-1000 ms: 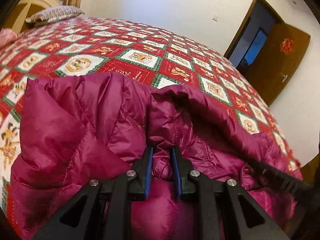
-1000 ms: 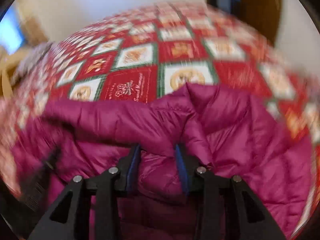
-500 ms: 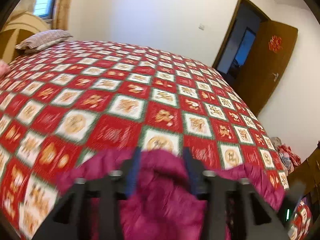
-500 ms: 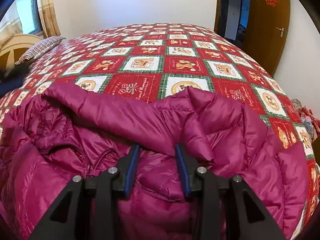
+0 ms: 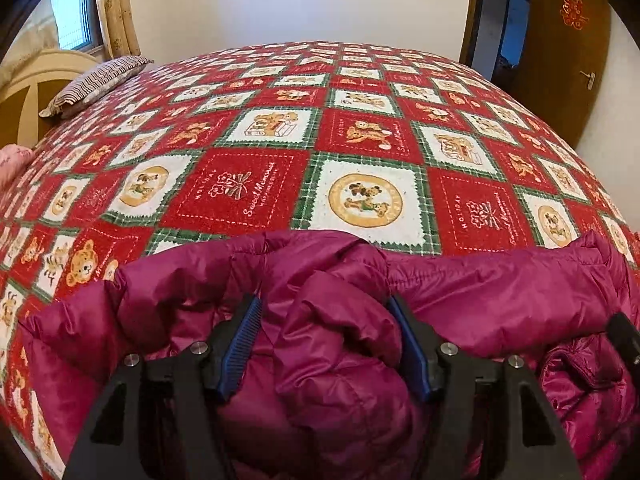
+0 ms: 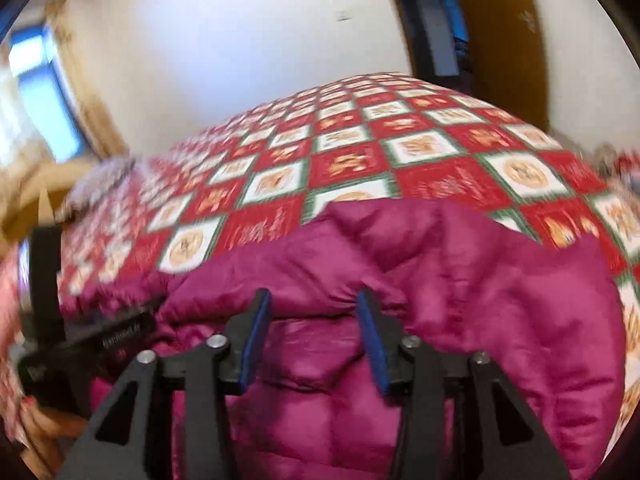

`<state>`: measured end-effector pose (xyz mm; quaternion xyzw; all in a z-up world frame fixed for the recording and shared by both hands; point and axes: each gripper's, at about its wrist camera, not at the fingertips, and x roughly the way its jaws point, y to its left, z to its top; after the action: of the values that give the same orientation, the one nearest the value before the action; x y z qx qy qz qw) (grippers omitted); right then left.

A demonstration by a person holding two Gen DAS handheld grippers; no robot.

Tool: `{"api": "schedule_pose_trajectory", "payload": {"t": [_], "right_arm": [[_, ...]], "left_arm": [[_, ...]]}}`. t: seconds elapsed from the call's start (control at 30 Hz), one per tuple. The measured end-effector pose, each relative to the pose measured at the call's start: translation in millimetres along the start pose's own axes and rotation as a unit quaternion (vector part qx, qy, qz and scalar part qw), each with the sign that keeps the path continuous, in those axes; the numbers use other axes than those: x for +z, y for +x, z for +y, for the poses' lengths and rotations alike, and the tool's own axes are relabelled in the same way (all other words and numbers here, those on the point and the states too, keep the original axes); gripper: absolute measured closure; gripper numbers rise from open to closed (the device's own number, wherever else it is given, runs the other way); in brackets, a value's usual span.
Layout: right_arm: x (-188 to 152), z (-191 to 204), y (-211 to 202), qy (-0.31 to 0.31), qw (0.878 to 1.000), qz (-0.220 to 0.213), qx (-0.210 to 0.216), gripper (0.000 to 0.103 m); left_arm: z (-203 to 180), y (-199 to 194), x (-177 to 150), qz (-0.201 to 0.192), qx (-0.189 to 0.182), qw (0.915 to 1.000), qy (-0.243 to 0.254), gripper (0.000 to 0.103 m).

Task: Fold large clothes
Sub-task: 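Lift the hem with both tools and fold it toward the collar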

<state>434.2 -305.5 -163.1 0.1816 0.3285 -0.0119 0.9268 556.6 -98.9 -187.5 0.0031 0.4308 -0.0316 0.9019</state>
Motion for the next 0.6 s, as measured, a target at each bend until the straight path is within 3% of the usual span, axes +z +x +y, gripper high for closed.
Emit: {"api": "schedule_pose_trajectory", "payload": {"t": [0.13, 0.2, 0.37, 0.6], "right_arm": [[1.4, -17.0, -2.7, 0.050, 0.999, 0.005, -0.007, 0.059], [4.3, -6.1, 13.2, 0.012, 0.997, 0.050, -0.058, 0.060], [8.6, 20.3, 36.1, -0.081, 0.985, 0.089, -0.127, 0.056], [3.6, 16.6, 31.6, -0.079, 0.986, 0.073, -0.126, 0.056]], "left_arm": [[0.9, 0.4, 0.8, -0.002, -0.004, 1.0000, -0.003, 0.038], [-1.4, 2.1, 2.1, -0.003, -0.001, 1.0000, -0.001, 0.038], [-5.7, 3.8, 1.9, -0.004, 0.012, 0.9999, 0.007, 0.037], [-3.6, 4.2, 2.7, -0.003, 0.008, 1.0000, 0.003, 0.035]]}}
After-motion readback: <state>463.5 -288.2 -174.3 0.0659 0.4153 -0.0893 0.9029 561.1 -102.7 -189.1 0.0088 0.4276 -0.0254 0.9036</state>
